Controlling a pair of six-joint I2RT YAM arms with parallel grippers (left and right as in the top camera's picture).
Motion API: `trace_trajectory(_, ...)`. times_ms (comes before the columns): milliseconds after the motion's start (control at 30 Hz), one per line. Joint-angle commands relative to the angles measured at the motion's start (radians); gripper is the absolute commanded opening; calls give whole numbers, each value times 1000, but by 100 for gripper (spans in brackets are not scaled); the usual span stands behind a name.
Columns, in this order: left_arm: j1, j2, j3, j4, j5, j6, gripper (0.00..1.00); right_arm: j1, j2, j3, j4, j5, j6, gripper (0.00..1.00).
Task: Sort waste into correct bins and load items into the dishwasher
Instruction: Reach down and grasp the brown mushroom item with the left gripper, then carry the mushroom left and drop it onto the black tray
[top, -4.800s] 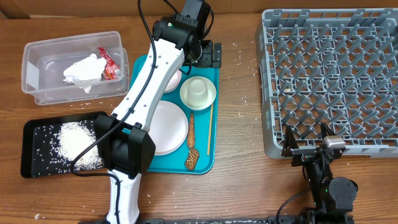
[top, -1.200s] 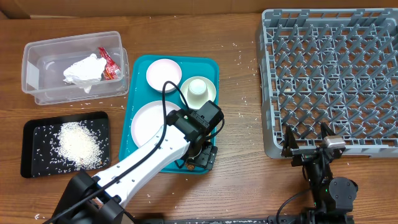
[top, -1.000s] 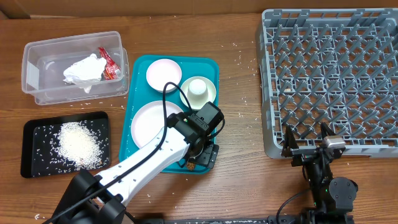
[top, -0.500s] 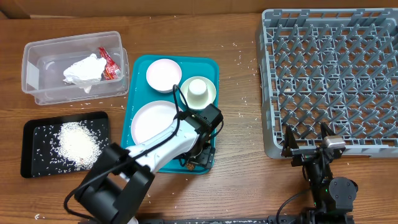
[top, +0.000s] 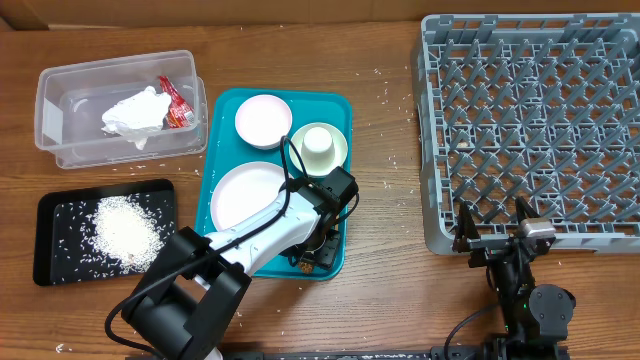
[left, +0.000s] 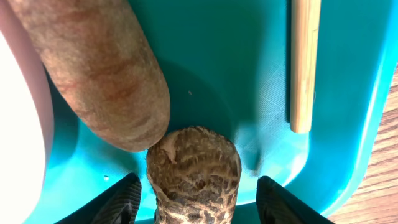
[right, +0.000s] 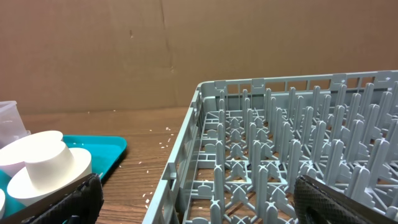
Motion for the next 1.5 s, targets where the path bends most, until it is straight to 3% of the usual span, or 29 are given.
trace_trajectory(0,7,18,-5,3,6,16,58,-6,-1,-10,5,9,-3,100)
trace_trajectory(333,13,18,-5,7,-13,7,53,-6,-1,-10,5,9,-4,100)
trace_trajectory(433,14,19,-5,11,-19,7,40,-6,-1,-10,4,9,-3,100)
trace_trajectory(633,14,18,-5,3,-15,-8,34,-6,-1,-10,5,9,-4,100)
trace_trajectory(1067,40,5,183,-193,30,-65,35,-6,-1,-10,4,9,-4,100)
trace_trajectory(1267,162,2,386,-363,-53,-64,36,-6,-1,-10,5,9,-4,100)
trace_trajectory(1467,351,-2,476,-447,-127,-65,36,-6,-1,-10,5,9,-4,100)
